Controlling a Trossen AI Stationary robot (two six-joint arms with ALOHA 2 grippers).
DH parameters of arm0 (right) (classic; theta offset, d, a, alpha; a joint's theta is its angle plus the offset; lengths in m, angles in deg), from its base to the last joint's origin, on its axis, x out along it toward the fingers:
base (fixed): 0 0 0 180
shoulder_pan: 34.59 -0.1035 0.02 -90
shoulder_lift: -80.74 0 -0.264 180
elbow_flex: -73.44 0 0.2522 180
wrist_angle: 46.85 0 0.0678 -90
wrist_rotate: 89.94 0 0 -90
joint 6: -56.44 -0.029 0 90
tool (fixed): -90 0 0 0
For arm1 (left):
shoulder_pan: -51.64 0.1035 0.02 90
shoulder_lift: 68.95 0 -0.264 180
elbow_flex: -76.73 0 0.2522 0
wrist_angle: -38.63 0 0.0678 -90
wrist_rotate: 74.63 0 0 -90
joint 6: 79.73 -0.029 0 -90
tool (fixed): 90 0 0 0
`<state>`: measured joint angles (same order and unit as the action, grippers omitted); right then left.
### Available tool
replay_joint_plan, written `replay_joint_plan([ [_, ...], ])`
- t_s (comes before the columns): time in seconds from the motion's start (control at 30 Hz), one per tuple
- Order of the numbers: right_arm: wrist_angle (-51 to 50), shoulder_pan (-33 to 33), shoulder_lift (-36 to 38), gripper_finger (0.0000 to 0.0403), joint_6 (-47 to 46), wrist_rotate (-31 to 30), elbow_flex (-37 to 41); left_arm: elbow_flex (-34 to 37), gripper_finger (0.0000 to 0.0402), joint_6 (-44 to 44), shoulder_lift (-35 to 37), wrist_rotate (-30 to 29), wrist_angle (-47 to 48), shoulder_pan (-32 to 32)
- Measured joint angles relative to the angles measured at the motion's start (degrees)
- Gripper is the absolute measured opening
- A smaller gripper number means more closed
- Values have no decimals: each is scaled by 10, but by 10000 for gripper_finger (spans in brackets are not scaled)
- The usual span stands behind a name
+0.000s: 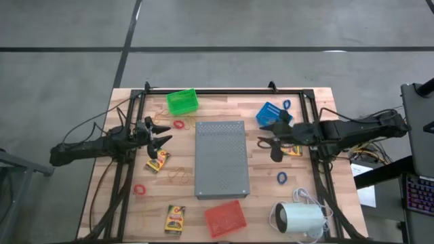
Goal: Pick & Place Office Desk Supplies
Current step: Put the yellow rubber band into the blue basket
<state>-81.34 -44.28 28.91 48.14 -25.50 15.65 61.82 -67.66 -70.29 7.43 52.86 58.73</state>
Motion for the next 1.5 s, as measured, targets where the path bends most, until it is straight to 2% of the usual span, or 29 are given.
replay_joint_plan([
  [0.27,0,-95,37,178,8,-121,37,0,212,0,0,0,0,0],
  [0.43,22,-127,64,178,24,-120,66,0,212,0,0,0,0,0],
  [0.6,159,-140,80,178,120,-117,106,0,212,0,0,0,0,0],
  [0.7,221,-135,84,178,201,-94,124,0,212,0,0,0,0,0],
  [0.77,227,-124,89,178,233,-69,129,0,212,0,0,0,0,0],
  [0.9,227,-80,95,178,228,-28,132,0,212,0,0,0,0,0],
  [1.1,224,-6,110,178,223,71,152,0,212,0,0,0,0,0],
  [1.27,216,25,137,178,224,96,175,0,212,0,0,0,0,0],
  [1.5,174,23,201,178,191,98,190,0,212,0,0,0,0,0],
])
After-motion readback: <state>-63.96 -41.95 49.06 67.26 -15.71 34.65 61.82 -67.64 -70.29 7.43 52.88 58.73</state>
